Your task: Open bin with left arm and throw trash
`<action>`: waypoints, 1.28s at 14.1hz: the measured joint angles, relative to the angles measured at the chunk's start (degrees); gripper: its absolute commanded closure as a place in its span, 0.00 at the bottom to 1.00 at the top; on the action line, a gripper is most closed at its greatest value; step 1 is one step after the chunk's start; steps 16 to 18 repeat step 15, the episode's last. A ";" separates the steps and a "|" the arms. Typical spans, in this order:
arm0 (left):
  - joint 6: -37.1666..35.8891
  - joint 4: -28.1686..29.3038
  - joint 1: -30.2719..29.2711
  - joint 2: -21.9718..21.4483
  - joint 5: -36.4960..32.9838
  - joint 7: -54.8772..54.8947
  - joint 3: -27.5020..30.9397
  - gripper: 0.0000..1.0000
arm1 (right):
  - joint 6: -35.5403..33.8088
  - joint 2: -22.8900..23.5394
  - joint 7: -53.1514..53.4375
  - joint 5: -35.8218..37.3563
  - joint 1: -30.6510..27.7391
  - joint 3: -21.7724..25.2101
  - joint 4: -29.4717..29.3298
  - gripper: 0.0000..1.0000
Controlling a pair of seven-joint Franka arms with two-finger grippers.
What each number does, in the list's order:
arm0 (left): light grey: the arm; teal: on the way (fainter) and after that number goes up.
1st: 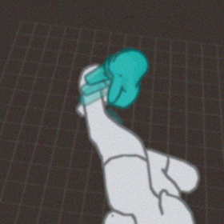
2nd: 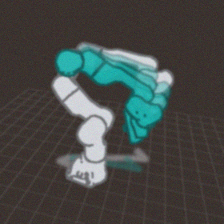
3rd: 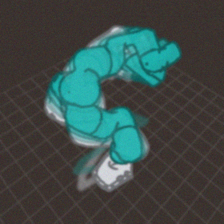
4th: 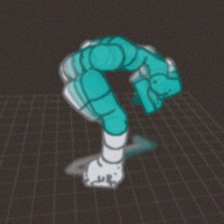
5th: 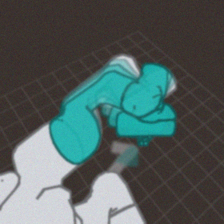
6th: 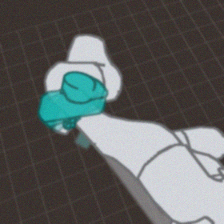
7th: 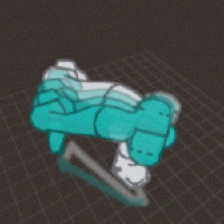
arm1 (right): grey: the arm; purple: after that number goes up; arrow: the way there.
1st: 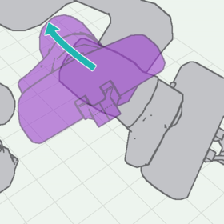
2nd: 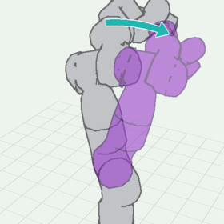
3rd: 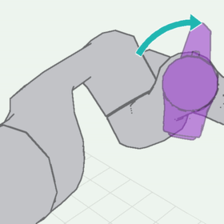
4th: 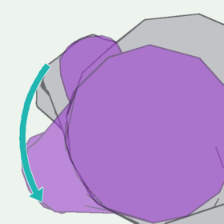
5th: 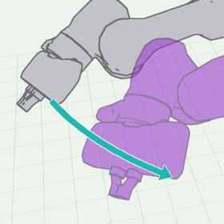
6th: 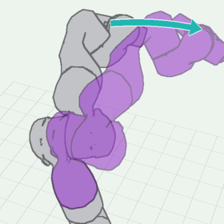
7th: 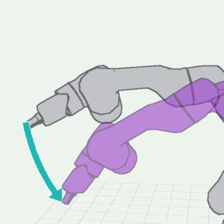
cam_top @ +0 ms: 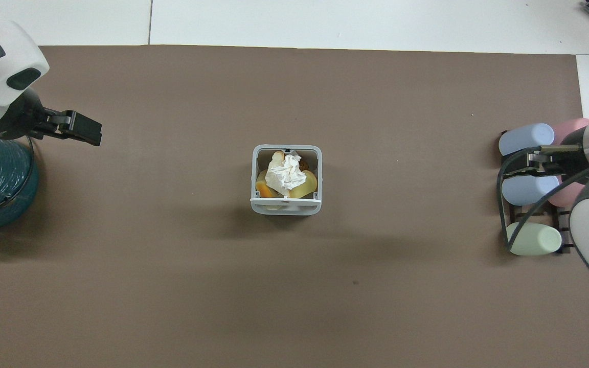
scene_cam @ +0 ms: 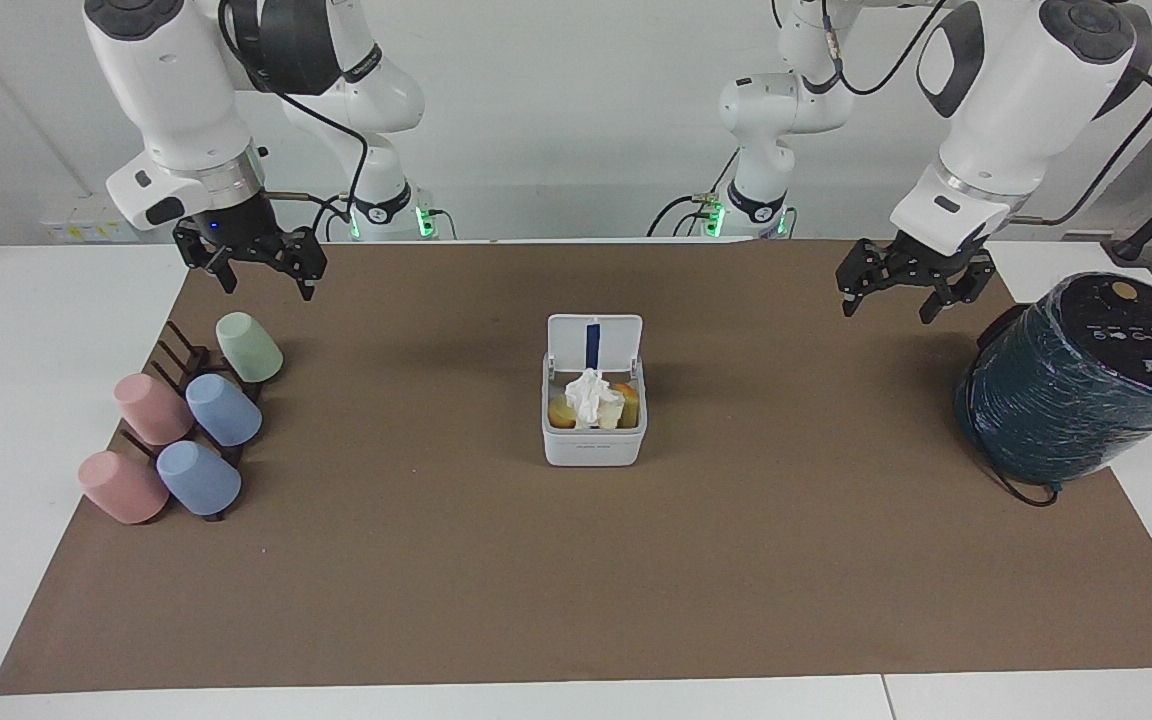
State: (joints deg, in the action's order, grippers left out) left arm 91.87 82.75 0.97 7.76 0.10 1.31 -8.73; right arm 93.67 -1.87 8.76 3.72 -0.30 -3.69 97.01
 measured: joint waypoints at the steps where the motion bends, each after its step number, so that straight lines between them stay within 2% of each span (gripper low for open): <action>1: 0.02 0.00 0.00 -0.01 0.00 0.00 0.00 0.00 | -1.11 0.00 0.00 -0.59 0.00 0.00 0.00 0.00; 18: 0.05 0.11 0.10 -0.05 0.00 0.00 0.00 0.00 | -2.01 -0.02 -0.05 -1.31 -0.03 0.02 -0.01 0.00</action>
